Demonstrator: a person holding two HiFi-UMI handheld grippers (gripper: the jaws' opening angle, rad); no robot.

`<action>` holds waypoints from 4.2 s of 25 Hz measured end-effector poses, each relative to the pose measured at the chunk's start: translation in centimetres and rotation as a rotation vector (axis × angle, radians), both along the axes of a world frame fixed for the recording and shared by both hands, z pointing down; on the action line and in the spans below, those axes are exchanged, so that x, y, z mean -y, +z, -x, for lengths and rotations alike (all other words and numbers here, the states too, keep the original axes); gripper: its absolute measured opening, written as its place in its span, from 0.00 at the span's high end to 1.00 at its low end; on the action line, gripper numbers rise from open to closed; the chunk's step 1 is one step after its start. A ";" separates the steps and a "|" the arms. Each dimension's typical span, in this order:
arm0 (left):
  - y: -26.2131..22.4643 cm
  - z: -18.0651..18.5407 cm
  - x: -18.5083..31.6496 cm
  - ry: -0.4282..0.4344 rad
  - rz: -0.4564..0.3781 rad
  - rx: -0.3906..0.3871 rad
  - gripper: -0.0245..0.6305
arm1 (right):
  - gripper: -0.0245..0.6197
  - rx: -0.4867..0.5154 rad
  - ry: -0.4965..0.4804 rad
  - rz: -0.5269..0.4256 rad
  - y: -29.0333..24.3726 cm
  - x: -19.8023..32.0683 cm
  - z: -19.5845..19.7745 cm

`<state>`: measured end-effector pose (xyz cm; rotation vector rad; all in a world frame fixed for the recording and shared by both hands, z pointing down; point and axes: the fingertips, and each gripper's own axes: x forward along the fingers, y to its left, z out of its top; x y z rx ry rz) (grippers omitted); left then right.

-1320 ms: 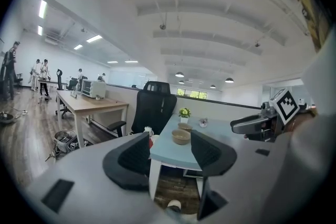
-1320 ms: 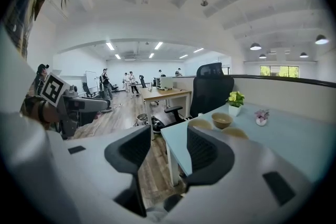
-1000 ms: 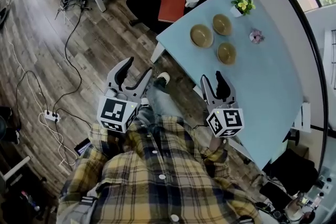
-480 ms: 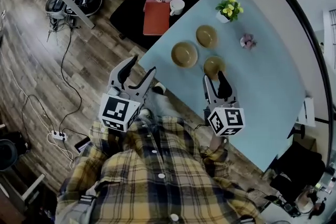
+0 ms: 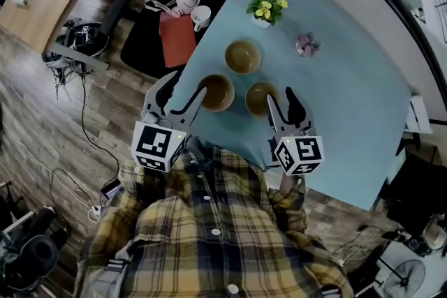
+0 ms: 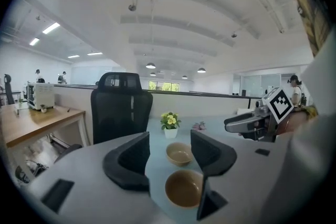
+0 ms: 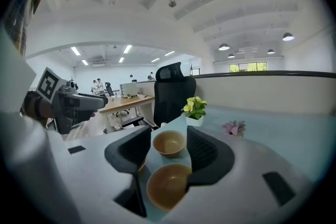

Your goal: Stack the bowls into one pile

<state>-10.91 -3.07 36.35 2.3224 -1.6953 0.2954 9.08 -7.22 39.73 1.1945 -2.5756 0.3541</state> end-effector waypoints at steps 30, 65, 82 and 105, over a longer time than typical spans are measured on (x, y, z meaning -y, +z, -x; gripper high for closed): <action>0.9 -4.4 6.8 0.285 0.029 -0.004 0.60 | 0.65 -0.037 0.189 0.026 0.3 0.4 -2.3; 6.8 -5.4 9.3 0.369 0.160 -0.019 0.62 | 0.65 -0.353 0.216 0.369 15.3 1.0 -4.9; 8.8 -5.1 9.6 0.386 0.202 -0.021 0.64 | 0.89 -0.375 0.253 0.408 16.8 0.9 -5.5; 8.3 -4.2 8.9 0.367 0.187 -0.014 0.69 | 0.94 -0.304 0.192 0.262 10.6 3.9 -3.3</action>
